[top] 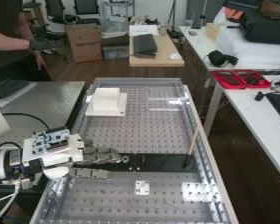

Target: Grab the smaller nut and place it in the white container

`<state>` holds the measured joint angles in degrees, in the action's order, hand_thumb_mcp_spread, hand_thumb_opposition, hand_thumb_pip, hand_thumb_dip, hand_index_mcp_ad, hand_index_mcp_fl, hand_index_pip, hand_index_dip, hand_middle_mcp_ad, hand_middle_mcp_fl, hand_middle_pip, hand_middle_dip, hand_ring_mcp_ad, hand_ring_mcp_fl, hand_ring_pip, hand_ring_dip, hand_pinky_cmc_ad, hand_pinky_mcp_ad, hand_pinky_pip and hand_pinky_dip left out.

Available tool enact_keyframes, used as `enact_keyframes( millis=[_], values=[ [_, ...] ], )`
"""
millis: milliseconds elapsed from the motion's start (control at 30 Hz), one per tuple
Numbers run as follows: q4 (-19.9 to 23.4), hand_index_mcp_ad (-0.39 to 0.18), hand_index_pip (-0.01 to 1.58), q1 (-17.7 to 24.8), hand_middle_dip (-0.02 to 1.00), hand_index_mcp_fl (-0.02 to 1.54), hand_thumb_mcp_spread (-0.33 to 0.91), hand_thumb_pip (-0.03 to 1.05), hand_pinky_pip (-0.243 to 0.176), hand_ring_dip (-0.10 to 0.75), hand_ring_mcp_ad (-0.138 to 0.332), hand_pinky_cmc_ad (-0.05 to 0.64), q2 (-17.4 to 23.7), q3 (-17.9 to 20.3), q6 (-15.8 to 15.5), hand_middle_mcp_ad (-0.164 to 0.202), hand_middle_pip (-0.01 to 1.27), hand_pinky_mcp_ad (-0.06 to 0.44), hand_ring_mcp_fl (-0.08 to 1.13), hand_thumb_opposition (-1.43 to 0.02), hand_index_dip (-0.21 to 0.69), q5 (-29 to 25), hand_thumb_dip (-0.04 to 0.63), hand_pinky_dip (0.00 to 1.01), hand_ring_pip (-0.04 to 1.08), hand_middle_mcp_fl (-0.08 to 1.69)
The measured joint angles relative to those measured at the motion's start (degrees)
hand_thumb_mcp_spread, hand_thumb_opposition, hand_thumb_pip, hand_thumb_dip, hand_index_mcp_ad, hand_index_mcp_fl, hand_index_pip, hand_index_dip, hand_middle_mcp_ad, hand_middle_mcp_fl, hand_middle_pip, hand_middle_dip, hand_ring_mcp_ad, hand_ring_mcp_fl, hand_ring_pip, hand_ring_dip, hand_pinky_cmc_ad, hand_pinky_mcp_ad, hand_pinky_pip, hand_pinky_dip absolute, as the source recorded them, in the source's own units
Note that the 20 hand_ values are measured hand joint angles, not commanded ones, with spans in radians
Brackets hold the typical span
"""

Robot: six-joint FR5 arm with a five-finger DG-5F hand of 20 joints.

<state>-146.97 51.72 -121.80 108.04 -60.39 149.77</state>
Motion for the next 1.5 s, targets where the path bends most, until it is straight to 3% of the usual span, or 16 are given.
enact_keyframes(
  millis=[1133, 1500],
  values=[
    [-0.6, -0.176, 1.47, 0.2, 0.22, 0.34, 0.49, 0.71, -0.01, 0.075, 0.131, 0.367, -0.4, -0.4, 0.2, 0.07, 0.14, 0.298, 0.0, -0.91, 0.03, -0.5, 0.278, 0.19, 0.1, 0.2],
    [-1.9, -0.182, 1.47, 0.0, 0.22, 0.25, 0.46, 0.72, -0.01, 0.073, 0.129, 0.367, -0.4, -0.6, -0.9, 0.068, 0.13, 0.295, 0.0, -0.89, 0.051, -0.6, 0.276, 0.19, 0.09, 0.18]
  ],
)
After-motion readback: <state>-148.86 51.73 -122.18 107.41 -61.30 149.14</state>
